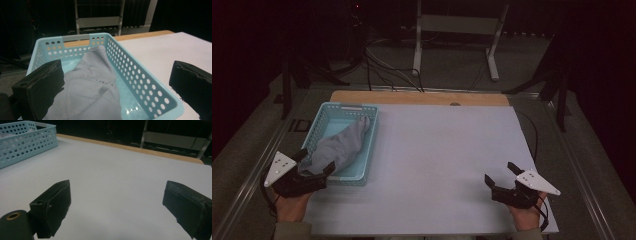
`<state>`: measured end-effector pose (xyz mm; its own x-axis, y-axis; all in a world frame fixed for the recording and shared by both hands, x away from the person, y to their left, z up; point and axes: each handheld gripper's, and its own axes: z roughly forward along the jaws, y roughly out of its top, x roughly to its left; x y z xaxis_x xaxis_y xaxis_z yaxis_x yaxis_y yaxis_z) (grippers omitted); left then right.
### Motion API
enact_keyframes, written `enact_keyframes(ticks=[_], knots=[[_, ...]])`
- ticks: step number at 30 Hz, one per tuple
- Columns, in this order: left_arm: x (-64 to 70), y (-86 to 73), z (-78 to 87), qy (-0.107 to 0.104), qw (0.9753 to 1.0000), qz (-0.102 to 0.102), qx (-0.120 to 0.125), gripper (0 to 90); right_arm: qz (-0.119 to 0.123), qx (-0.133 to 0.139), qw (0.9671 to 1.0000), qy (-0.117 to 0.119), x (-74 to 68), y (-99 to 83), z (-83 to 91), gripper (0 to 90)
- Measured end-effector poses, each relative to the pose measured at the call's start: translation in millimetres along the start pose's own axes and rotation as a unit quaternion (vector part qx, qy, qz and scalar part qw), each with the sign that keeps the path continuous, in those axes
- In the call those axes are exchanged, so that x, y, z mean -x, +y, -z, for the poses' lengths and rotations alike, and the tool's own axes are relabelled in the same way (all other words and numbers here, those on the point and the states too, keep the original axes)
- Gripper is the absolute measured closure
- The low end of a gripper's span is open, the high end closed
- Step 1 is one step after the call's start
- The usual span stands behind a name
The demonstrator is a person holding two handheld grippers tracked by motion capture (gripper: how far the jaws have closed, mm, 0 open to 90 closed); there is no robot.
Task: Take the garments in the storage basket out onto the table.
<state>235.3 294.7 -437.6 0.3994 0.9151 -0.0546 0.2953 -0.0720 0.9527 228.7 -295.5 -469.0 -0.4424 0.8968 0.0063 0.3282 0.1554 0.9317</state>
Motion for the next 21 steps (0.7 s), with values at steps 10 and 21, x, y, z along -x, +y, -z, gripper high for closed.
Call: enact_keyframes(ticks=[10, 21], knots=[[1.2, 2.3, 0.6, -0.001, 1.0, 0.0, 0.0, 0.2, 0.001, 0.009, 0.9999, 0.005, -1.3, -0.3, 1.7, 7.9], [4.6, 15.4, -2.7, -0.006, 0.9999, -0.012, -0.001, 0.2, 0.001, 0.013, 0.9999, 0.007, -3.9, -0.4, 1.3, 7.8]])
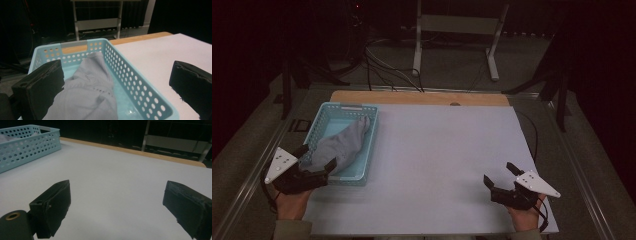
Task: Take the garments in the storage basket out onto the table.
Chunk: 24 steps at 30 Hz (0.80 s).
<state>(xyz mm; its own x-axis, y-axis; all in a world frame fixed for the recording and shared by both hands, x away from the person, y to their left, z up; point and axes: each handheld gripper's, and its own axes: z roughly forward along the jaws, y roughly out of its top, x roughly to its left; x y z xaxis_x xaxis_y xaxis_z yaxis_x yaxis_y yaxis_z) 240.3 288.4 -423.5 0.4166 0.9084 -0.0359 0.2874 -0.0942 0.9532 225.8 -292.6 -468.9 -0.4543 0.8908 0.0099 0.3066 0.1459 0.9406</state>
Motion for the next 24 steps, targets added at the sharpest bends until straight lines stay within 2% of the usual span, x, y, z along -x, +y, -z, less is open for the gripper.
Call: enact_keyframes(ticks=[12, 24], knots=[[-5.5, 18.2, -1.1, -0.014, 0.9997, -0.01, -0.018, 0.1, 0.002, 0.0, 1.0, -0.006, -1.3, -0.4, 0.3, 7.4], [-9.5, 31.7, -3.5, -0.012, 0.9992, -0.024, -0.029, 0.1, -0.005, 0.005, 1.0, -0.007, 0.4, -0.9, 1.7, 7.4]])
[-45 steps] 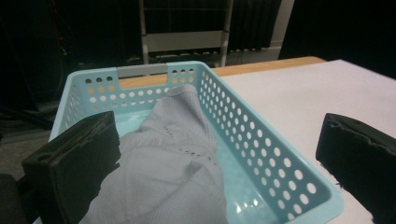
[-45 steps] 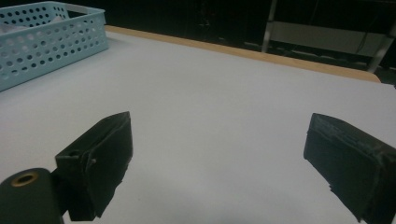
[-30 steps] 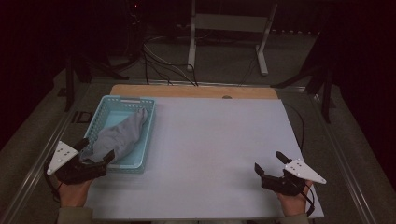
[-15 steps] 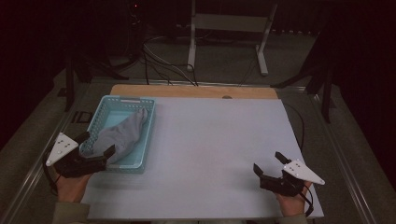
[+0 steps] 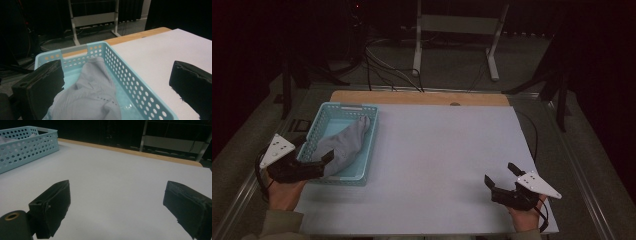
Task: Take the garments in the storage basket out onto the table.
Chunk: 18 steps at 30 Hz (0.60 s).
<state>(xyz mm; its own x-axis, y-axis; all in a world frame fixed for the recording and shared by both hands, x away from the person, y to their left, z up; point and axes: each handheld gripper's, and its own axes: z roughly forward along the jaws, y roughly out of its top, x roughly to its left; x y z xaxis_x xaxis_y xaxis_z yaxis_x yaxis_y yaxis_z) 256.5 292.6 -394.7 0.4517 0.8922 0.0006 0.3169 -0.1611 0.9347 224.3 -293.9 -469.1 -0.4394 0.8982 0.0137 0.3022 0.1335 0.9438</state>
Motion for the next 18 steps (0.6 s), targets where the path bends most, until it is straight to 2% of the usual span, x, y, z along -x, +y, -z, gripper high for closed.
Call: enact_keyframes(ticks=[8, 18], knots=[[-4.3, 10.2, -6.4, -0.002, 0.9996, -0.016, -0.023, 0.1, 0.0, 0.001, 1.0, -0.002, 0.0, -0.1, 0.1, 7.4], [-11.0, 13.8, -13.9, -0.008, 0.9987, -0.019, -0.046, 0.1, -0.001, 0.001, 1.0, -0.003, 0.6, -0.2, 0.1, 7.4]])
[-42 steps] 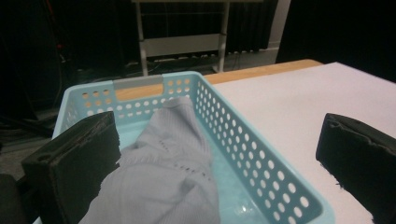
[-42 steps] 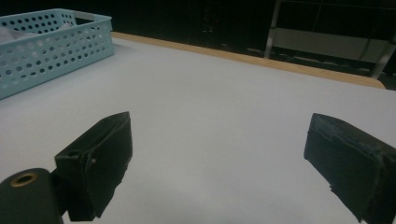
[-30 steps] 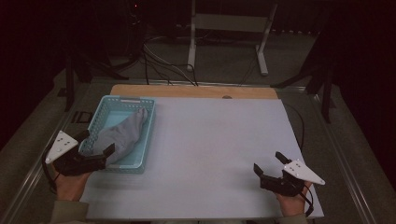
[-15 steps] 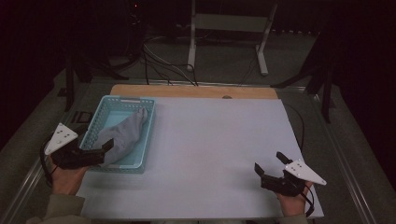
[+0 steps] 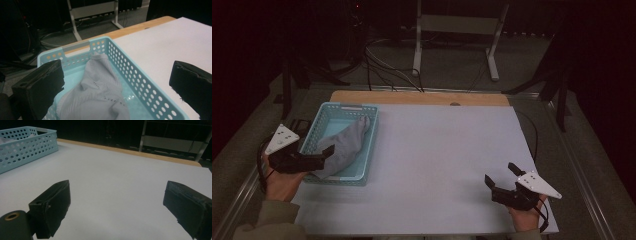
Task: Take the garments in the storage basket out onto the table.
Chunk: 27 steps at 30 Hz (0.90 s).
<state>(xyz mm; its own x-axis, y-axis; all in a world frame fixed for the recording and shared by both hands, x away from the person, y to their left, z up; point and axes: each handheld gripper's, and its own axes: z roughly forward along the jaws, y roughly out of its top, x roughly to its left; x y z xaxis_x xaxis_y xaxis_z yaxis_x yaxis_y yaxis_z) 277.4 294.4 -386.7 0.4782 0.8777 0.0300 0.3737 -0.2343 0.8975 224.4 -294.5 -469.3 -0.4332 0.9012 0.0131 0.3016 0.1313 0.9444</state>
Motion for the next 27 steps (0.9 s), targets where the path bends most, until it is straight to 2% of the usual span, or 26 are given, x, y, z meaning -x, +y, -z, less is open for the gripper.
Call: enact_keyframes(ticks=[16, 22, 24, 27], knots=[[-5.2, 8.3, -17.5, -0.01, 0.999, -0.021, -0.038, 0.1, -0.003, 0.001, 1.0, -0.002, 1.2, -0.4, 0.4, 7.4], [-6.2, 11.5, -20.7, -0.011, 0.9985, -0.028, -0.045, 0.1, -0.005, 0.001, 1.0, -0.004, 2.1, -0.6, 0.5, 7.4], [-7.0, 12.4, -23.1, -0.014, 0.998, -0.037, -0.049, 0.1, -0.005, 0.001, 1.0, -0.003, 1.9, -0.6, 0.7, 7.4], [-8.2, 13.0, -25.2, -0.018, 0.9977, -0.037, -0.054, 0.1, -0.006, 0.001, 1.0, -0.004, 2.1, -0.8, 0.5, 7.5]])
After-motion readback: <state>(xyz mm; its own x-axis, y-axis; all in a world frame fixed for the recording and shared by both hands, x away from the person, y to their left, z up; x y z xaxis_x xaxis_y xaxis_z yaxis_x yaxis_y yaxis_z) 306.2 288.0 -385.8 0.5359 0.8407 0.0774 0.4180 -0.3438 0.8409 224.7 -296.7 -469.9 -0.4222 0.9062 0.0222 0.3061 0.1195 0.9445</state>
